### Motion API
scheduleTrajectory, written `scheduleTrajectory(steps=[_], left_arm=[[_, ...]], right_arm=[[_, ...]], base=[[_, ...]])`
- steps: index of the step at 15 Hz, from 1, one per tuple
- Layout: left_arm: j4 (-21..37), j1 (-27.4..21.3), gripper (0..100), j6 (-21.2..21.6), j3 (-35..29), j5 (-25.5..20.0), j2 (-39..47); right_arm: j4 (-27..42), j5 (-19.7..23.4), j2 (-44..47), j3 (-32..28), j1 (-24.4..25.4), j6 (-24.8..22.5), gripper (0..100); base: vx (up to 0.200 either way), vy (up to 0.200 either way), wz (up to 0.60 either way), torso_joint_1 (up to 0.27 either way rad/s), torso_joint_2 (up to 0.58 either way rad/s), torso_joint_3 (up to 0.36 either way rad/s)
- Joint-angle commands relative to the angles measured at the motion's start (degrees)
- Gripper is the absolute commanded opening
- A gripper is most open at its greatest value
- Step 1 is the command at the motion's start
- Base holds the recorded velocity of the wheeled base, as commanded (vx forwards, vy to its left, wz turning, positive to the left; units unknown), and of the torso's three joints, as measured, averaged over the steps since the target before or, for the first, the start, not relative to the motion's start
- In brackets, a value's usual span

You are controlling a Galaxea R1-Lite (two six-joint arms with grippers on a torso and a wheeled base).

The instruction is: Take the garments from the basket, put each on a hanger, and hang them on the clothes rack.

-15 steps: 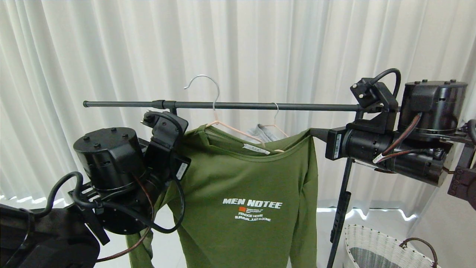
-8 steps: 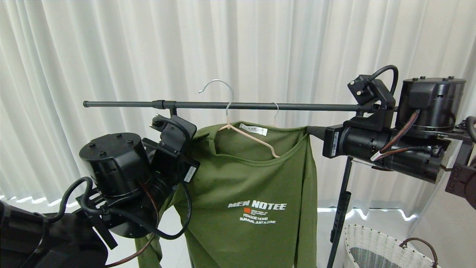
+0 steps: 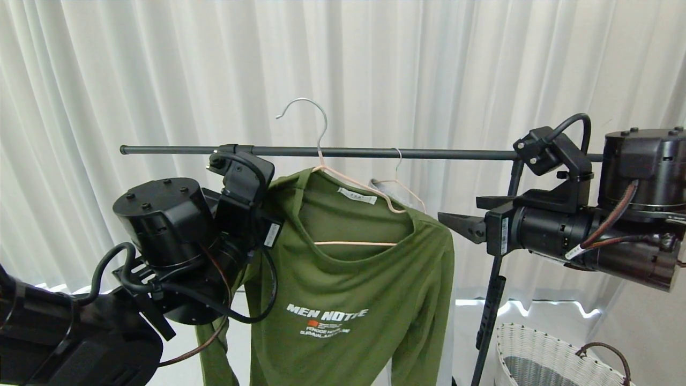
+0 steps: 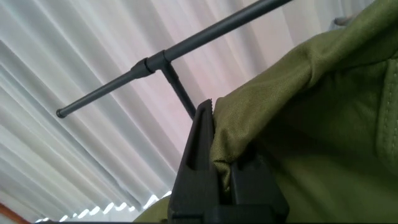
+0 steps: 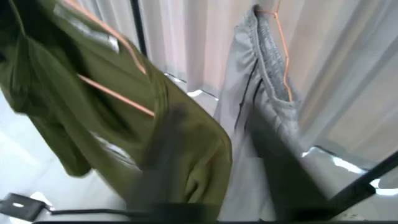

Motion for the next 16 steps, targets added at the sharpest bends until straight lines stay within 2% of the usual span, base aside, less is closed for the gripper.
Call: scheduleTrajectory(steps=[1, 4, 5, 7, 10, 14, 16], left_arm=[[0.0, -0.2, 0, -0.7, -1.1, 0.0, 1.0], [0.0, -0.9, 0, -0.7, -3.2, 2.6, 3.2], [0.0, -1.5, 0, -0.8, -3.7, 3.0, 3.9], [0.0, -2.6, 0, -0.8, -3.9, 3.0, 4.8], [0.0, -3.4, 0, -0.9, -3.9, 3.0, 5.1], [0.0, -5.5, 0, -3.2, -3.8, 3.0, 5.2], [0.0, -6.3, 0, -3.3, -3.7, 3.1, 5.2]], right_arm=[[-0.7, 0.1, -0.2, 0.6, 0.0, -2.9, 100], [-1.0, 0.0, 1.1, 0.1, 1.8, -13.5, 100], [-1.0, -0.2, 1.9, -0.2, 3.3, -15.5, 100], [-1.2, -1.4, 4.1, -2.7, 5.6, -16.9, 100], [-2.1, -5.3, 8.6, -8.2, 6.1, -20.4, 100], [-6.7, -6.7, 12.6, -9.5, 6.3, -22.6, 100], [-10.5, -10.8, 15.3, -9.8, 5.9, -24.9, 100]], base=[[0.000, 0.000, 0.00, 0.000, 0.00, 0.000], [0.000, 0.000, 0.00, 0.000, 0.00, 0.000], [0.000, 0.000, 0.00, 0.000, 0.00, 0.000], [0.000, 0.000, 0.00, 0.000, 0.00, 0.000], [0.000, 0.000, 0.00, 0.000, 0.00, 0.000], [0.000, 0.000, 0.00, 0.000, 0.00, 0.000], [0.000, 0.000, 0.00, 0.000, 0.00, 0.000]])
